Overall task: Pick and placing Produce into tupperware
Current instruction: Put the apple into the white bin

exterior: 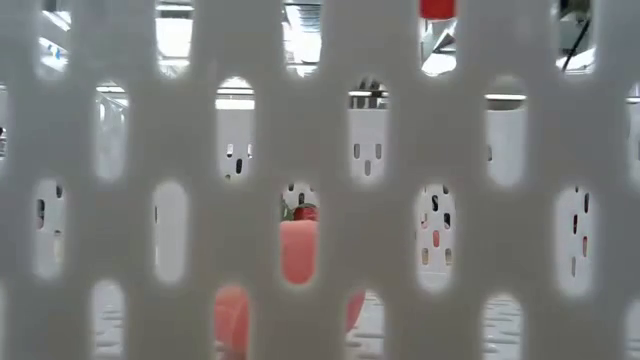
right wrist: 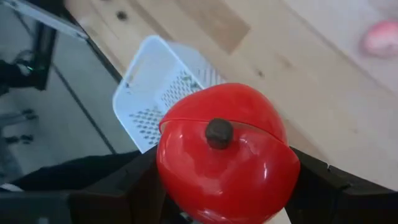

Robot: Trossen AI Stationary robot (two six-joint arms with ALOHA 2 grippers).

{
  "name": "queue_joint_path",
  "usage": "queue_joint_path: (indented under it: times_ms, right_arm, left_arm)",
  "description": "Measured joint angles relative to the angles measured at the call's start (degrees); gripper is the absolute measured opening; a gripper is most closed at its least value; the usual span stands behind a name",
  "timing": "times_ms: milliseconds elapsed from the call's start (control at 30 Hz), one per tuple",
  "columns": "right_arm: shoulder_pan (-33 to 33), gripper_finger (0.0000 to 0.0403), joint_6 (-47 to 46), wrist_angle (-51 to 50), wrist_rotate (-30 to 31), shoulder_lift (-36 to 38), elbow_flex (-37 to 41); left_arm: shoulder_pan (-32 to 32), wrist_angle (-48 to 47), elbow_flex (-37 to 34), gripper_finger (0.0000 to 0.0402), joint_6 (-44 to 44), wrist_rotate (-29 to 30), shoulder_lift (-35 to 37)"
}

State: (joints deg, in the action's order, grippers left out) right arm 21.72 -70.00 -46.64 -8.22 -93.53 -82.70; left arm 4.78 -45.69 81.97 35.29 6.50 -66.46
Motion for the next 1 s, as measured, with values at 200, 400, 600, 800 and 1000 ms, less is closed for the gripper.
queue_joint_path:
  times_ms: [200,400,600,800,1000]
  right_arm:
    - [4.1,0.0282,4.1,-0.3,-3.3,-8.1,-9.0]
    - [6.9,0.0282,8.6,-5.4,-9.3,-14.5,-13.5]
    - [6.7,0.0282,10.5,-4.0,-11.6,-17.5,-13.5]
    - [4.7,0.0282,10.6,-2.6,-11.4,-17.5,-13.5]
    - [2.9,0.0282,12.7,1.0,-12.8,-19.7,-13.3]
  left_arm:
    - [0.0,-0.3,0.0,0.0190,-1.1,0.0,0.0]
    - [0.0,-0.3,0.0,0.0190,-2.2,0.0,0.0]
    - [0.0,-0.3,0.0,0.0190,-2.8,0.0,0.0]
    - [0.0,-0.5,0.0,0.0190,-2.7,0.0,0.0]
    - [0.0,-0.5,0.0,0.0190,-2.5,0.0,0.0]
